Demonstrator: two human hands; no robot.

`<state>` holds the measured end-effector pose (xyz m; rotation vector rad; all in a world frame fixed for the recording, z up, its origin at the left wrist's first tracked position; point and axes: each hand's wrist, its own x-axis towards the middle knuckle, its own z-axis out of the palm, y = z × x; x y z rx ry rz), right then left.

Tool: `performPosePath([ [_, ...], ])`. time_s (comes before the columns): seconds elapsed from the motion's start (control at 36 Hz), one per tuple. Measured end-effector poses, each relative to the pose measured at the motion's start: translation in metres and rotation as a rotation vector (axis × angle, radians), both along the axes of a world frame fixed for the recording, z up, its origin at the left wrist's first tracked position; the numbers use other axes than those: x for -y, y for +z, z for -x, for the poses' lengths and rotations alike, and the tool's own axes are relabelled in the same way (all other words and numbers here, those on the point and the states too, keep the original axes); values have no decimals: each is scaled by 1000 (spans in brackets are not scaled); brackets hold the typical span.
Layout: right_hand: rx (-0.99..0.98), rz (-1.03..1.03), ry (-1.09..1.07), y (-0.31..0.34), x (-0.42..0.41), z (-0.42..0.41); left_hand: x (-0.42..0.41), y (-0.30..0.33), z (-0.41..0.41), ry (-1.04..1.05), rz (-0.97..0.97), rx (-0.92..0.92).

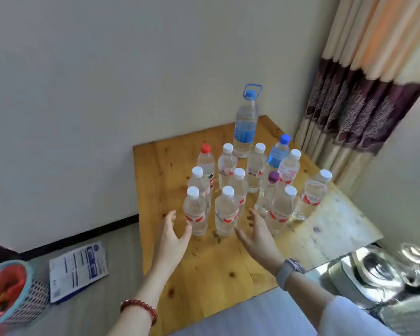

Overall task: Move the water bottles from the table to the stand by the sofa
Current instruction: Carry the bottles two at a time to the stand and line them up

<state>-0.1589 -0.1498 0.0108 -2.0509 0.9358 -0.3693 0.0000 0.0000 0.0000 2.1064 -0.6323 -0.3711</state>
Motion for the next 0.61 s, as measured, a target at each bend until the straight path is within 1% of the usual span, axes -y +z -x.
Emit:
performPosePath([
  [0.14,-10,-121,-33,-37,11,-34,27,-42,-11,17,-13,-175],
  [0.22,49,-129,-85,-52,15,-50,41,-56,-19,20,-13,-216],
  [0.36,117,-185,-202,-66,17,-70,66,-64,-36,-17,130,-213],
  [0.42,116,-182,-246,-67,18,-74,71,-66,-43,-41,165,-205],
  [0.5,88,-156,-280,-63,16,-74,71,-67,-52,-113,182,-156],
  [0.61,92,-192,-318,-53,2,-59,56,-54,-56,-268,179,-93],
])
